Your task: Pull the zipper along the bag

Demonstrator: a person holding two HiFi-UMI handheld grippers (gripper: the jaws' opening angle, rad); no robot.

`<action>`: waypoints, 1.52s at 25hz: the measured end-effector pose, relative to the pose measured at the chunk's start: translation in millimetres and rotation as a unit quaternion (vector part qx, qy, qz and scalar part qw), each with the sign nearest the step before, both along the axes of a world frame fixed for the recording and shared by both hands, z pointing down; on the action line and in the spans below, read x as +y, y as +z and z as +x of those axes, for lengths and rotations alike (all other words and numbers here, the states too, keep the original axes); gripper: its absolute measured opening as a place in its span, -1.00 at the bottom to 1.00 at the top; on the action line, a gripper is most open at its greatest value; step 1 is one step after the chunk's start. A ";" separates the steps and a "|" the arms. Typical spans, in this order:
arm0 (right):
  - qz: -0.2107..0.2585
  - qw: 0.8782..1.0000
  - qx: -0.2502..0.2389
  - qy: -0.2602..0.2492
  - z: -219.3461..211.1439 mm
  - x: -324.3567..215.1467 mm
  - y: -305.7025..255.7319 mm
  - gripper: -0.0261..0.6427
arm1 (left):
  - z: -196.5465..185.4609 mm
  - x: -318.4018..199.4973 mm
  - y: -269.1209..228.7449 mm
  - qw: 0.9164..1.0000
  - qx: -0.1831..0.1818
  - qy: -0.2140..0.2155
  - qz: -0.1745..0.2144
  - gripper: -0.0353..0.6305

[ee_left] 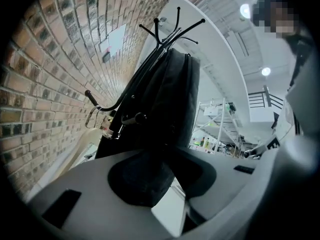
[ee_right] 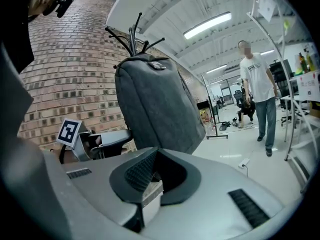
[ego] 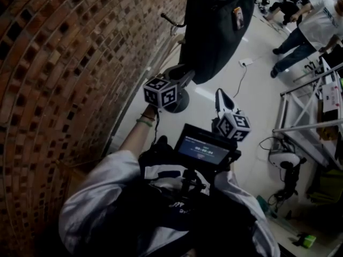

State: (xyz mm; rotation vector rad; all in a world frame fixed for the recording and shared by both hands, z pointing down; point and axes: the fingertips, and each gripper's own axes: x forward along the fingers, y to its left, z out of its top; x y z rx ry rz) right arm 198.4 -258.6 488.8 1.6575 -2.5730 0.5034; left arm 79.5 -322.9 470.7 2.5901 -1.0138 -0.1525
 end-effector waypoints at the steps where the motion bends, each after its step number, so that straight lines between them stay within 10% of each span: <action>1: -0.001 1.000 0.002 0.001 -0.5 -0.6 1.0 -0.94 | -0.1 0.1 -1.2 1.000 0.000 0.002 0.003 -0.59; 23: -0.013 1.000 0.000 0.006 -12.8 -5.4 8.3 -0.94 | -15.7 16.1 -43.1 0.993 0.076 0.055 0.067 -0.66; 30: -0.018 1.000 -0.002 0.008 -16.2 -7.6 12.7 -0.94 | -17.8 20.4 -59.9 0.973 0.209 0.098 0.022 -0.73; 38: -0.020 1.000 -0.003 0.016 -14.5 -9.7 13.9 -0.94 | -2.4 12.9 -37.5 0.973 0.210 0.097 -0.023 -0.73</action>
